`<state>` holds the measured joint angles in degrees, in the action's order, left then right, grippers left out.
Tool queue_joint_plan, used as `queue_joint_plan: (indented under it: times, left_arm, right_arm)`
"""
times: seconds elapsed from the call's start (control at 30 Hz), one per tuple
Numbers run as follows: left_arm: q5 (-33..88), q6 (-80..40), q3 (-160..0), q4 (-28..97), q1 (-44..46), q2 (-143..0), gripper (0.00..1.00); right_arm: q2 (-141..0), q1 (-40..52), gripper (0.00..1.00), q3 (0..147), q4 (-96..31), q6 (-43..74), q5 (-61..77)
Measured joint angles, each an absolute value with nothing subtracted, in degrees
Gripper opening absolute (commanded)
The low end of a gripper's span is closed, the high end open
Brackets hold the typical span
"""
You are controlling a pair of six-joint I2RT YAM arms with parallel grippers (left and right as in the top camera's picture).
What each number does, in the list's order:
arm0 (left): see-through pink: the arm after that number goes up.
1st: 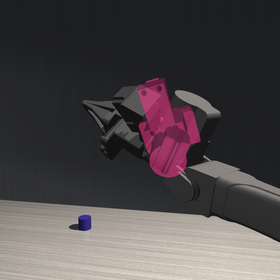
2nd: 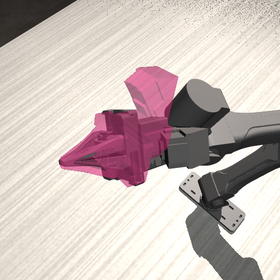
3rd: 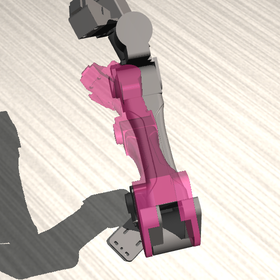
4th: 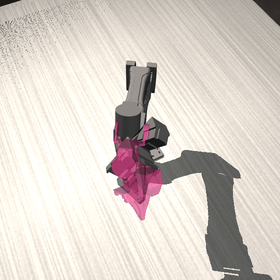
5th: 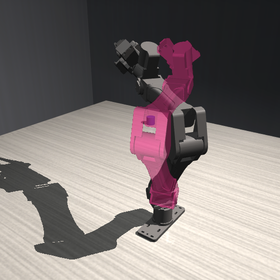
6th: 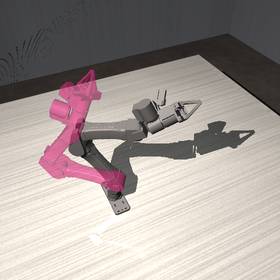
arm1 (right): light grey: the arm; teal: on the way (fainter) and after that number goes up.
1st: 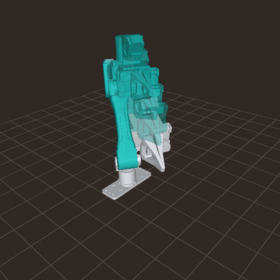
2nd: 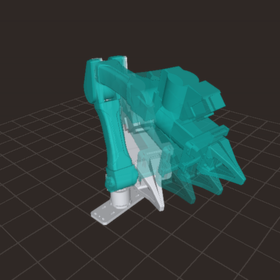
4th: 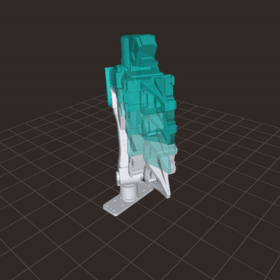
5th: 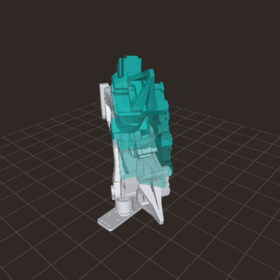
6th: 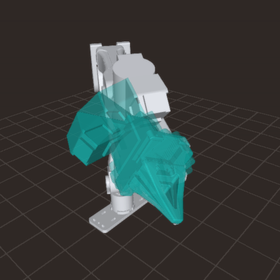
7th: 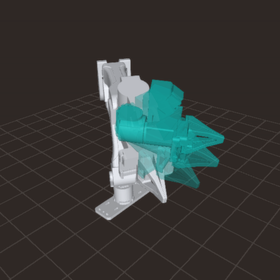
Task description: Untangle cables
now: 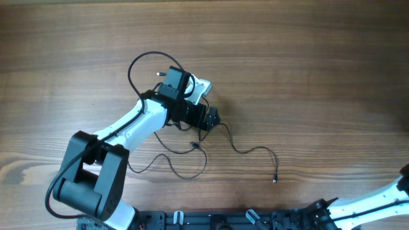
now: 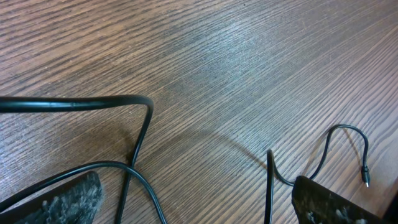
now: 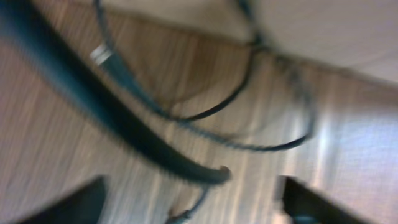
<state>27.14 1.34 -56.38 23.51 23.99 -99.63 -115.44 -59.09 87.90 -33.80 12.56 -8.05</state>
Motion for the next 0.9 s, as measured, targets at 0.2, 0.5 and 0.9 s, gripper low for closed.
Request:
queue_joint_plan:
  times: [0.2,0.5,0.9]
  left_arm:
    - [27.1,1.1,-56.4,23.5,24.0,-99.6,1.00]
    - [27.1,1.1,-56.4,23.6,24.0,-99.6,1.00]
    - [27.2,1.1,-56.4,23.3,24.0,-99.6,1.00]
  right_arm:
    - [-115.6,-57.7,1.00,87.9,-35.4,12.9,2.0]
    - [-115.0,-57.0,1.00,87.9,-39.2,15.0,0.0]
    - [-111.2,-58.9,1.00,87.9,-25.8,12.1,-0.7]
